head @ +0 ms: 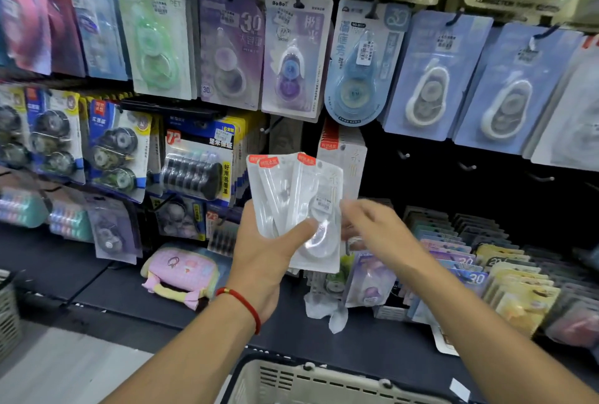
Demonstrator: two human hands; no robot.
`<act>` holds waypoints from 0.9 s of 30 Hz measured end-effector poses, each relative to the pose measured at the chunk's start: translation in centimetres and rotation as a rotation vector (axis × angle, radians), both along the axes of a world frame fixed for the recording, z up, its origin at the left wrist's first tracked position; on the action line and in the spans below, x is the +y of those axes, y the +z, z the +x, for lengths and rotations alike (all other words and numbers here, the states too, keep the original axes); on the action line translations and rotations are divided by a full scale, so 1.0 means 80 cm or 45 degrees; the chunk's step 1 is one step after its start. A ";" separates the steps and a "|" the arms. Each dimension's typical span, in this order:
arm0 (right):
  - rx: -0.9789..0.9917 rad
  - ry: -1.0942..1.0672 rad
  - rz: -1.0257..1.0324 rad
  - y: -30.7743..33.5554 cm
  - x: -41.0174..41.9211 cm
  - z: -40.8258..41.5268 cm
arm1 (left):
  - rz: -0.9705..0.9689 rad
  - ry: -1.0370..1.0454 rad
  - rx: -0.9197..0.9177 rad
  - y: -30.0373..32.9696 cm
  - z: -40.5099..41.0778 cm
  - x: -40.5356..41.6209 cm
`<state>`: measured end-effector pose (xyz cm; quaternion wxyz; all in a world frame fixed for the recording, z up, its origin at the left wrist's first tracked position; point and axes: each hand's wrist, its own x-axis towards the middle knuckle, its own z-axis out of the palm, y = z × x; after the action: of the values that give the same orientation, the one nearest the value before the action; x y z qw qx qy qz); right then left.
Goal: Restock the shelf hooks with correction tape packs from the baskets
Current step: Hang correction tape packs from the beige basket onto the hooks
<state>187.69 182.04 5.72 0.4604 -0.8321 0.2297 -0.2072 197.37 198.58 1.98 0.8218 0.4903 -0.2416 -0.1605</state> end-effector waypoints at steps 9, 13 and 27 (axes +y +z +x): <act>-0.216 0.086 0.253 -0.002 -0.006 -0.046 | -0.001 -0.233 0.020 0.001 -0.029 -0.018; -0.287 -0.032 0.198 0.002 -0.031 -0.057 | 0.042 -0.171 -0.014 -0.001 -0.028 -0.023; -0.521 -0.332 0.103 -0.003 -0.089 -0.059 | 0.101 -0.029 -0.072 -0.011 -0.024 -0.022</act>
<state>182.99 174.94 5.47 0.4996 -0.7169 0.2452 -0.4199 195.46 196.86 1.14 0.7928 0.5241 -0.2637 -0.1652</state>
